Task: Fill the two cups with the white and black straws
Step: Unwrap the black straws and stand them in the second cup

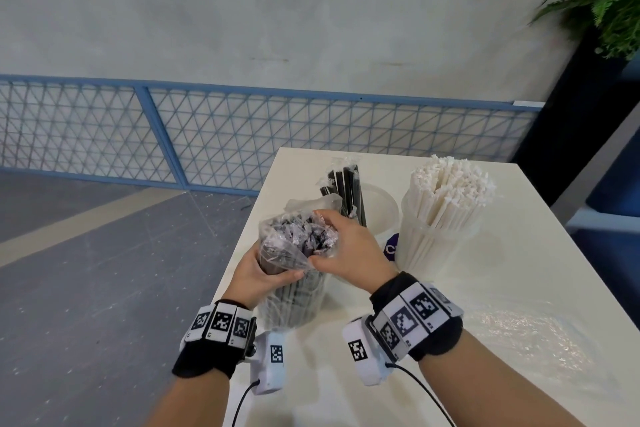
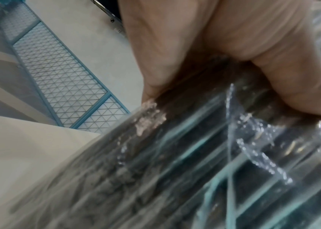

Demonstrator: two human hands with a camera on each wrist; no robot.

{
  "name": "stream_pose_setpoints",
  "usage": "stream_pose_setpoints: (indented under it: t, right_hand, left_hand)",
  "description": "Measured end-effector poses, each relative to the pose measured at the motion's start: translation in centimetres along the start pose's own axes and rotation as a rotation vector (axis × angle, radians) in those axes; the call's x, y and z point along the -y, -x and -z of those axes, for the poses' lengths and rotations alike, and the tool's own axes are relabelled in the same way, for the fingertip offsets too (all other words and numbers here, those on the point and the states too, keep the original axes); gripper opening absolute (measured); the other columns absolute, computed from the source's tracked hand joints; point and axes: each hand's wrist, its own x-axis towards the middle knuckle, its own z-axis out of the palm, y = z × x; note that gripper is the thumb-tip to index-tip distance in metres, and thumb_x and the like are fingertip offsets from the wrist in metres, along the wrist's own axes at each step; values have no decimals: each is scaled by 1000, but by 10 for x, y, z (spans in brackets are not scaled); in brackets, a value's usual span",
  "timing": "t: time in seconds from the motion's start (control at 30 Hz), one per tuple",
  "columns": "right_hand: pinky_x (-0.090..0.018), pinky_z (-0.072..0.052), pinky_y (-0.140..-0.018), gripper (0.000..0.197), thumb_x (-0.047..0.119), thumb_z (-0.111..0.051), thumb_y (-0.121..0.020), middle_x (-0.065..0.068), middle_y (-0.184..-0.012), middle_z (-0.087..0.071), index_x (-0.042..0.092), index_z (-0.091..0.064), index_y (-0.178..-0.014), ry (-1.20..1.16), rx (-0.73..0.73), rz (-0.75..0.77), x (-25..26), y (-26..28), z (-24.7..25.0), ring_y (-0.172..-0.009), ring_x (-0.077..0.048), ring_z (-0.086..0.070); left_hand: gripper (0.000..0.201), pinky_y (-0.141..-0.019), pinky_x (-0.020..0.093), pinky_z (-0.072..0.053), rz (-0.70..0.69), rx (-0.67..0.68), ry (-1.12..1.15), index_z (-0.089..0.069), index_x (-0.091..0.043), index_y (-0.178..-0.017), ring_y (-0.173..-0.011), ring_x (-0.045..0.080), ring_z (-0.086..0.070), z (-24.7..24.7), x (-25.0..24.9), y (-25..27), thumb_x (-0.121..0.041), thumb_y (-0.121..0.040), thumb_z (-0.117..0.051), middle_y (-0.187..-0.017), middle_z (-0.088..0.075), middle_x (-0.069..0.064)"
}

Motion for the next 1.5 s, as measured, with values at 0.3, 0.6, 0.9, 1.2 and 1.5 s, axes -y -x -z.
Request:
stream_pose_setpoints:
  t: [0.3,0.6,0.9,1.2,1.5]
  right_hand:
    - [-30,-43,-87,46,35,-70,-75,-1,-102,-55,9,-54,-110,-54,-286,-13,-8,11,-39,-98,-17,-48]
    - [-42,-36,-96,46,54,-46,-77,1,-90,-62,17,-58,-100,-110,-380,56,10,-10,4,-90,-19,-52]
    - [-34,-51,-95,59,27,-82,-66,1,-113,-65,29,-52,-116,-625,-359,-16,15,0,25,-106,-11,-62]
    - [-33,-55,-85,21,11,-77,-73,2,-89,-73,14,-71,-92,-773,-553,-181,15,-6,13,-86,-8,-69]
    - [-19,-52,-64,24,2,-71,-77,0,-85,-69,3,-67,-101,-1101,-687,-183,21,-22,55,-73,-7,-66]
  left_hand:
    - [54,-63,13,-52,-6,62,19,-54,-12,-96,-72,1,-69,-2,-8,2,19,-56,-73,-74,-74,-13]
    - [84,-82,27,-54,0,6,-95,-58,-28,-97,-93,9,-68,0,-5,-4,-50,-23,-90,-91,-73,-8]
    - [65,-88,34,-52,-15,-16,-142,-57,-28,-95,-99,19,-65,-6,-12,-3,-26,-40,-91,-97,-69,-4]
    - [59,-91,37,-51,-3,-33,-203,-57,-26,-97,-99,19,-65,-10,-11,-2,-8,-51,-88,-100,-69,-1]
    - [63,-92,38,-51,37,-24,-209,-56,-27,-96,-98,18,-65,-10,-12,-3,-19,-43,-91,-99,-69,-2]
